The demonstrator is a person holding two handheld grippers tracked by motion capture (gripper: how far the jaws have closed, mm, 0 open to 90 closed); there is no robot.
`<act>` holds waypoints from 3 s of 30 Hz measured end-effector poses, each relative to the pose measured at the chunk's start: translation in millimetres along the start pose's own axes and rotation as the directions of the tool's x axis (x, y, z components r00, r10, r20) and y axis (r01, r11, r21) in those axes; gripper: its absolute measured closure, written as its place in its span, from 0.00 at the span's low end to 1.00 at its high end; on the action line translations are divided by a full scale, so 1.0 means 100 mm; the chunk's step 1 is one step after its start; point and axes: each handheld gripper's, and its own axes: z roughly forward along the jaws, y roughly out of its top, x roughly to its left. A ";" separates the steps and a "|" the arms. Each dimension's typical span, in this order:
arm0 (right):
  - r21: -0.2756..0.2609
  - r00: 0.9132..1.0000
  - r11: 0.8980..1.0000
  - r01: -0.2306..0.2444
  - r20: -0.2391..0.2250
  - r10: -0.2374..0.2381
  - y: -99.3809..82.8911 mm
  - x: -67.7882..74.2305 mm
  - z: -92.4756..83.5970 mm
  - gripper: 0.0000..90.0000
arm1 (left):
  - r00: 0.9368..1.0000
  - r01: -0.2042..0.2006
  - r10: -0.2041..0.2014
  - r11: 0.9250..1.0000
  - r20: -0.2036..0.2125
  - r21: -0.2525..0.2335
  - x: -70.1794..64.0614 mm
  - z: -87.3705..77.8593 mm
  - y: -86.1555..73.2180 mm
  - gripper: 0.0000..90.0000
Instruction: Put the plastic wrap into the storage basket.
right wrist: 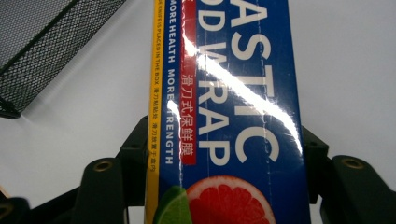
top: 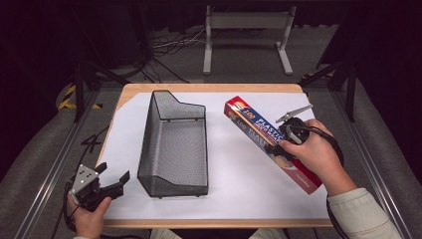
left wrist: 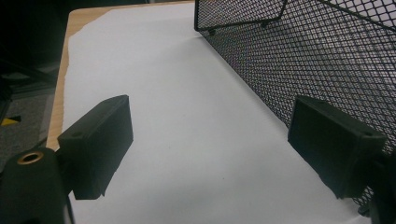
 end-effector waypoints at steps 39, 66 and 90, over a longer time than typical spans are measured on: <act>-0.011 0.991 0.997 0.074 -0.108 -0.075 0.78 1.06 0.14 0.44 | 1.000 0.000 0.000 1.000 0.003 -0.002 0.01 0.01 0.00 0.17; 0.020 0.994 1.000 -0.016 -0.108 0.018 1.00 1.57 0.42 0.44 | 1.000 0.001 -0.001 1.000 0.000 -0.005 0.01 0.04 0.02 0.17; 0.031 0.986 0.989 -0.145 -0.075 0.147 1.21 1.71 0.80 0.43 | 1.000 -0.001 0.001 1.000 -0.004 -0.018 0.01 0.02 0.02 0.17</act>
